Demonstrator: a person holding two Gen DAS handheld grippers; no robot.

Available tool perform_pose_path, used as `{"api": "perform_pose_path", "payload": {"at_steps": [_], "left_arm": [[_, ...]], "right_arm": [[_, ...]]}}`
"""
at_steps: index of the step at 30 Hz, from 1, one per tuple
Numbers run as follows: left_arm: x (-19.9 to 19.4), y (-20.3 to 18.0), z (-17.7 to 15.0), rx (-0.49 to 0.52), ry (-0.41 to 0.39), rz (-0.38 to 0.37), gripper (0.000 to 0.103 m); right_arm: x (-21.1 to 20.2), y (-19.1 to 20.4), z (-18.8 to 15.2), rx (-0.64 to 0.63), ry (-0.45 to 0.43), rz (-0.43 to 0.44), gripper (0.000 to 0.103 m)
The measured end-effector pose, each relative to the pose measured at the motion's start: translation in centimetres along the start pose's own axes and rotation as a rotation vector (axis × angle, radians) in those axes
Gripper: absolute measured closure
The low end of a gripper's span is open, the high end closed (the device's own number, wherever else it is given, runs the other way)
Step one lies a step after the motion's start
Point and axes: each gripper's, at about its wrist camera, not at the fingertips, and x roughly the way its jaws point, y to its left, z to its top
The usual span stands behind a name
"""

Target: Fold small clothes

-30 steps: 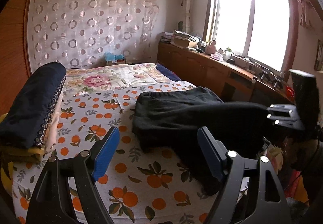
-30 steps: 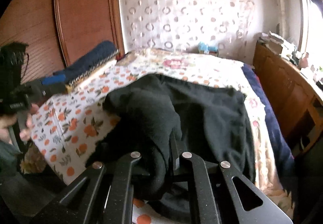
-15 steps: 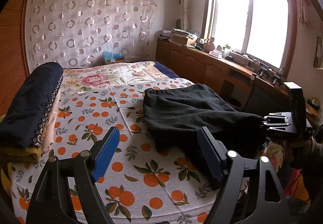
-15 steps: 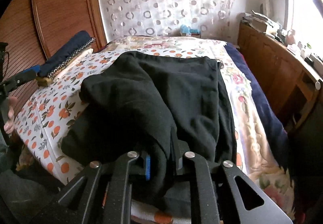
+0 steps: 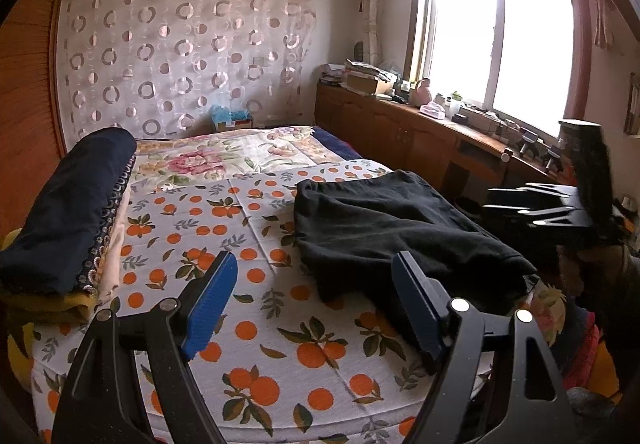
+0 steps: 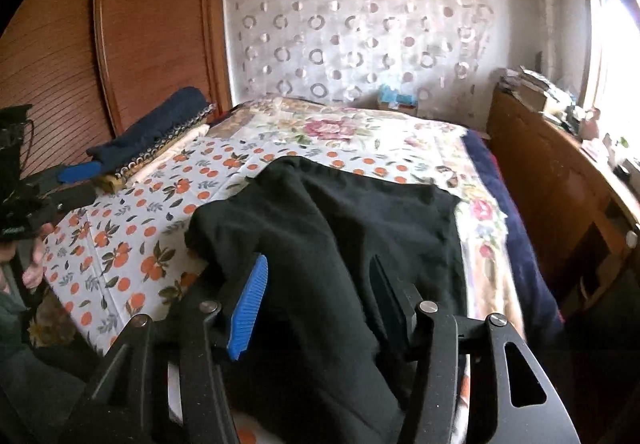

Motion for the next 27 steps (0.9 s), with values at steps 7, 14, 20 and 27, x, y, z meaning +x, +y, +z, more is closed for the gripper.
{"api": "perform_pose_path", "payload": {"at_steps": [7, 14, 20, 27], "left_arm": [[-0.4, 1.1, -0.2, -0.011, -0.004, 0.025, 0.023], [-0.7, 1.9, -0.3, -0.022, -0.006, 0.04, 0.023], [-0.6, 1.6, -0.3, -0.011, -0.006, 0.037, 0.023], [-0.1, 1.2, -0.6, -0.002, 0.01, 0.022, 0.023]], "right_arm": [[7.2, 4.7, 3.1, -0.126, 0.084, 0.106, 0.048], [13.6, 8.3, 4.0, -0.225, 0.201, 0.196, 0.048], [17.3, 9.3, 4.5, -0.26, 0.269, 0.203, 0.048], [18.5, 8.9, 4.7, -0.251, 0.284, 0.245, 0.049]]}}
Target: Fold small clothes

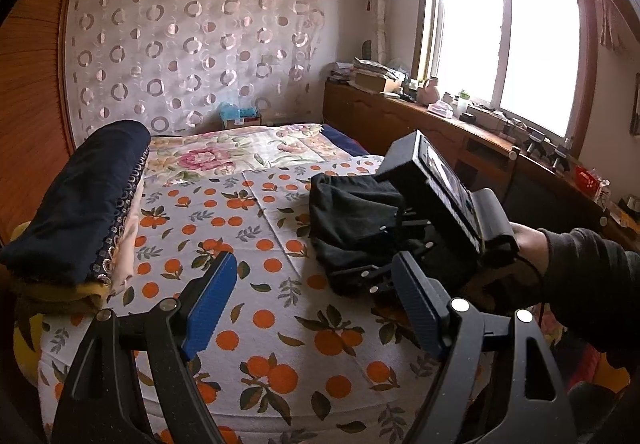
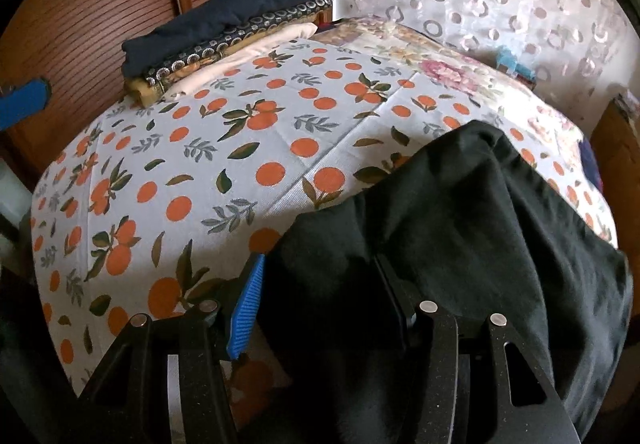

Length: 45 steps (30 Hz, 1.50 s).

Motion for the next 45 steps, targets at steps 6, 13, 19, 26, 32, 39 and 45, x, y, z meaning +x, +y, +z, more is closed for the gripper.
{"api": "perform_pose_path", "payload": {"at_steps": [6, 13, 19, 26, 32, 39, 45], "left_arm": [[0.1, 0.0, 0.0, -0.004, 0.002, -0.005, 0.023], [0.0, -0.1, 0.0, -0.001, 0.003, -0.005, 0.023], [0.5, -0.3, -0.2, -0.002, 0.009, -0.012, 0.023], [0.9, -1.0, -0.4, 0.005, 0.018, -0.022, 0.023], [1.3, -1.6, -0.6, 0.018, 0.035, -0.034, 0.023], [1.8, -2.6, -0.7, 0.03, 0.053, -0.053, 0.023], [2.5, -3.8, -1.0, 0.046, 0.076, -0.08, 0.023]], "right_arm": [[-0.5, 1.1, -0.3, -0.036, -0.009, -0.005, 0.086], [-5.2, -0.5, 0.2, 0.026, -0.132, -0.046, 0.091], [-10.3, -5.9, 0.8, 0.112, -0.224, -0.171, 0.091], [-11.0, -15.9, 0.1, 0.298, -0.189, -0.429, 0.091], [-8.6, -18.3, -2.2, 0.371, -0.092, -0.533, 0.061], [-10.4, -16.0, -5.8, 0.374, -0.132, -0.453, 0.061], [-14.3, -11.9, -11.8, 0.359, -0.165, -0.396, 0.061]]}}
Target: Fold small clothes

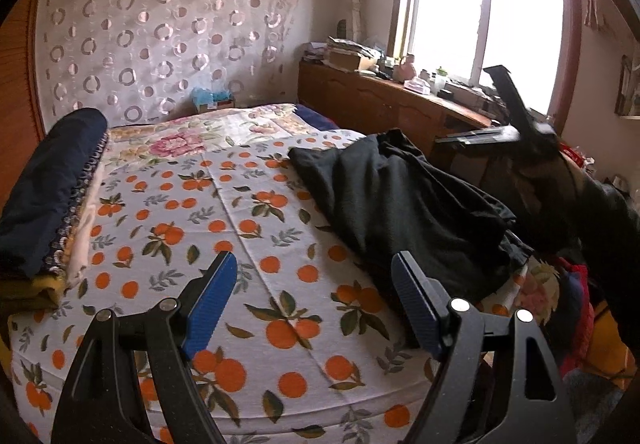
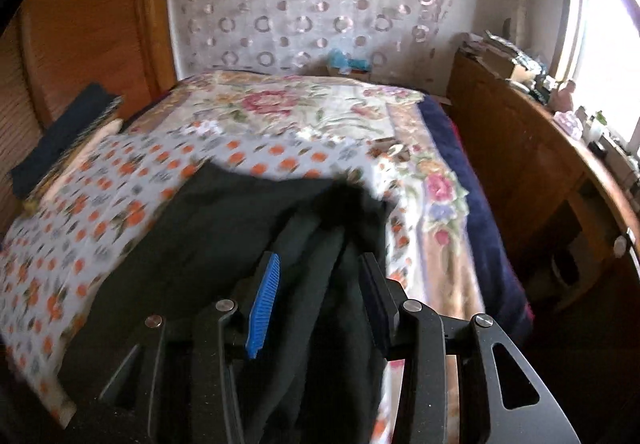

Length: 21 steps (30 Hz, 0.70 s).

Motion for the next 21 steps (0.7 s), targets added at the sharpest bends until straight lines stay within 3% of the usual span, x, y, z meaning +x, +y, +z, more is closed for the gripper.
{"api": "perform_pose_path", "payload": {"at_steps": [5, 11, 19, 21], "left_arm": [[0.8, -1.5, -0.1, 0.023, 0.018, -0.026, 0.023], [1.6, -2.8, -0.3, 0.042, 0.042, -0.042, 0.023], [2.1, -3.3, -0.7, 0.043, 0.061, -0.058, 0.023], [2.2, -3.4, -0.8, 0.042, 0.067, -0.056, 0.023]], "right_arm": [[-3.1, 2.3, -3.7, 0.001, 0.014, 0.063, 0.061], [-4.8, 3.6, -5.4, 0.007, 0.022, 0.126, 0.061], [-4.7, 2.7, -5.3, -0.046, 0.067, 0.033, 0.061], [-5.3, 1.7, -5.5, -0.033, 0.056, 0.035, 0.068]]}}
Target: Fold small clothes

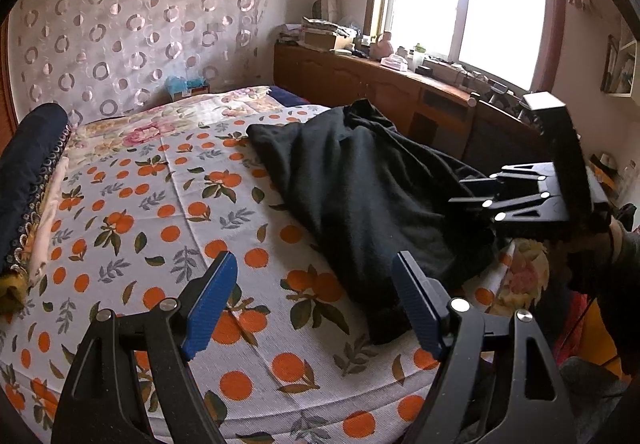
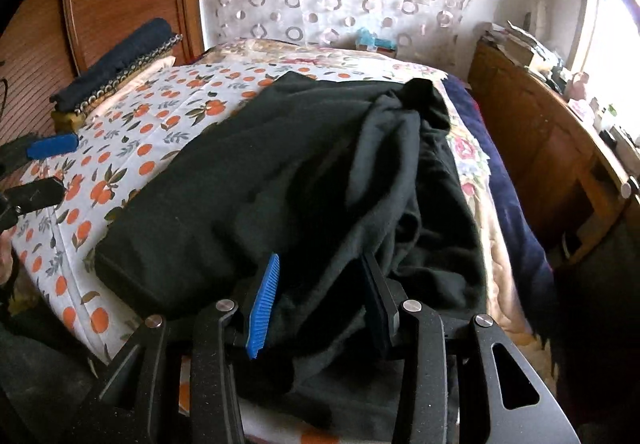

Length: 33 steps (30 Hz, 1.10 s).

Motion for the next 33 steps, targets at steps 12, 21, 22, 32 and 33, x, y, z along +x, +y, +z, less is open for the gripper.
{"api": "perform_pose_path", "payload": {"at_steps": [12, 21, 22, 32, 33], "left_arm": [[0.4, -0.4, -0.1, 0.001, 0.015, -0.013, 0.023], [0.9, -1.0, -0.1, 0.012, 0.026, -0.018, 0.023], [0.9, -1.0, -0.1, 0.011, 0.025, -0.018, 0.023], [1.3, -1.3, -0.2, 0.008, 0.039, -0.024, 0.023], [1.3, -1.2, -0.2, 0.007, 0.039, -0.022, 0.023]], "right_arm": [[-6.2, -6.9, -3.2, 0.125, -0.107, -0.064, 0.1], [-5.3, -8.3, -4.2, 0.161, -0.042, -0.149, 0.099], [-5.5, -8.4, -3.9, 0.161, -0.054, -0.153, 0.096], [1.9, -5.8, 4.7, 0.128, -0.106, 0.036, 0.063], [2.9, -5.9, 5.5, 0.126, -0.085, 0.043, 0.063]]}}
